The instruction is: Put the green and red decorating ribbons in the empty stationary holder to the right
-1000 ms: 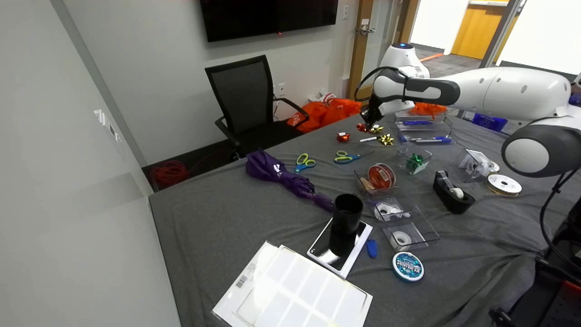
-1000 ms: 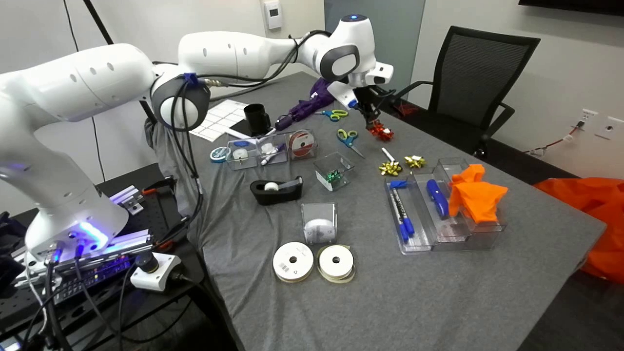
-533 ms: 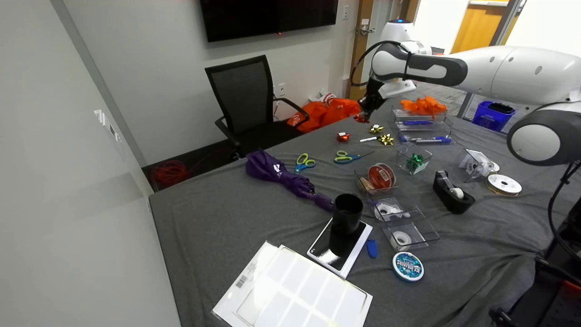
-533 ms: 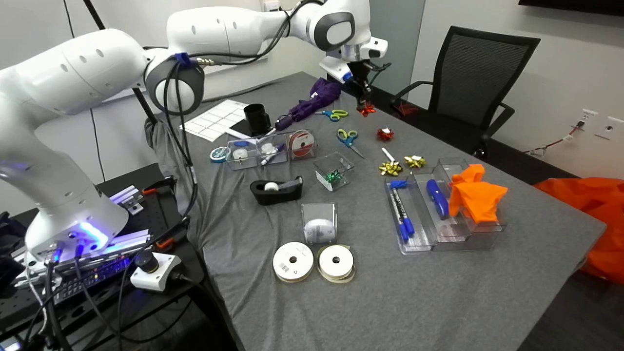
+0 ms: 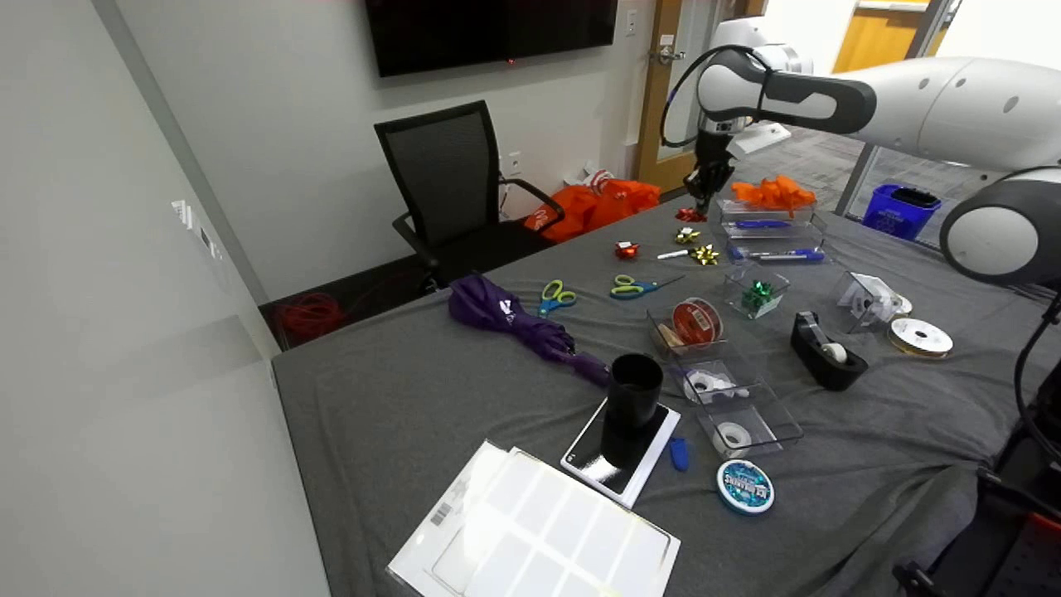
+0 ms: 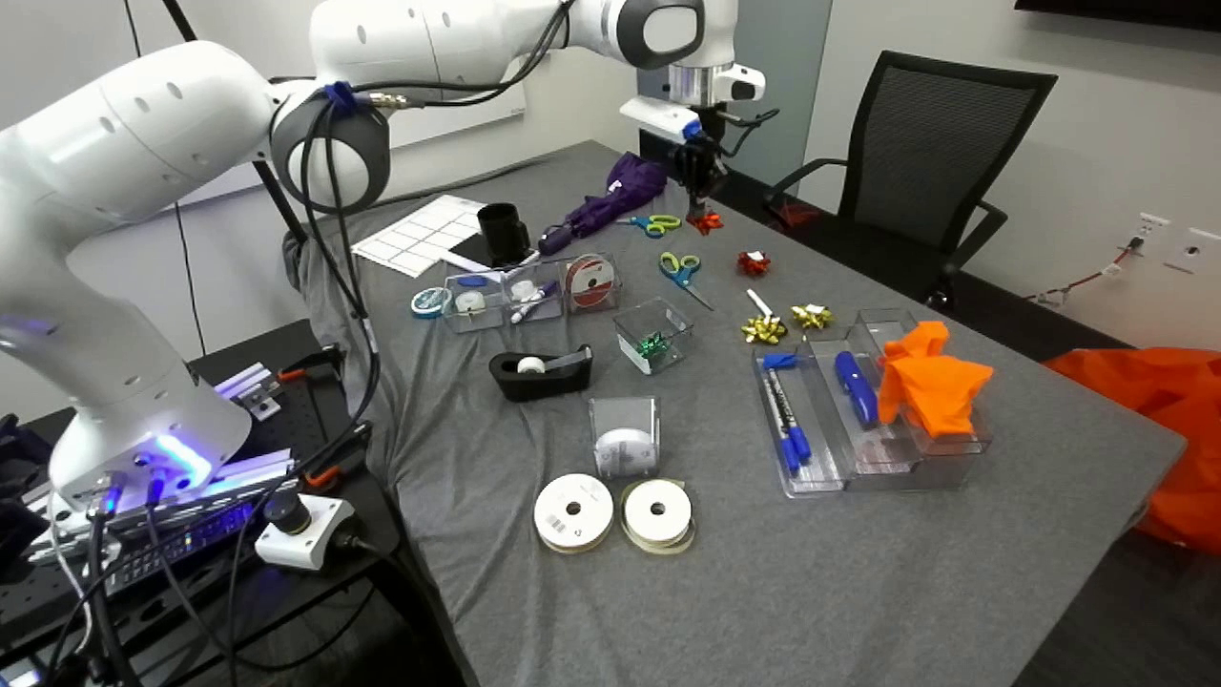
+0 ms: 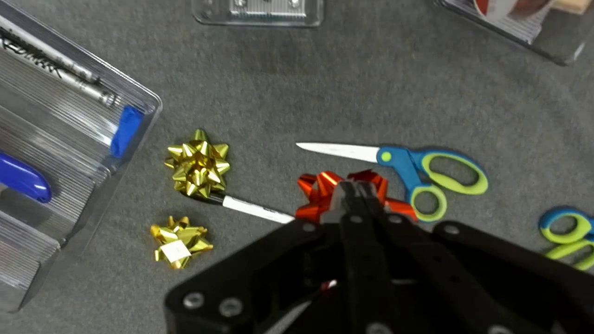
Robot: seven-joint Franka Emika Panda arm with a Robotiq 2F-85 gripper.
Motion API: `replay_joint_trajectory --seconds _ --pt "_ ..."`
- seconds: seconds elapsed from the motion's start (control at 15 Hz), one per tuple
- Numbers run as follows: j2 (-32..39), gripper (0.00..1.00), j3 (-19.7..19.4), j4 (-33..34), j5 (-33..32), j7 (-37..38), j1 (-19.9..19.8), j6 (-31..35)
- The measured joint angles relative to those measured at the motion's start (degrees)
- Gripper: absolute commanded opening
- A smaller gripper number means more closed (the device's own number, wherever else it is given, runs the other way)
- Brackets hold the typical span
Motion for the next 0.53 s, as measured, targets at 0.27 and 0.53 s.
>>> replay_joint_trajectory --seconds 0.27,0.53 --pt "0.1 0.0 -1.2 -0.8 -2.2 -5.8 -1.5 -4.0" --pt "1.2 0.0 -2.4 -0.8 -4.4 -9.8 -1.9 -7.8"
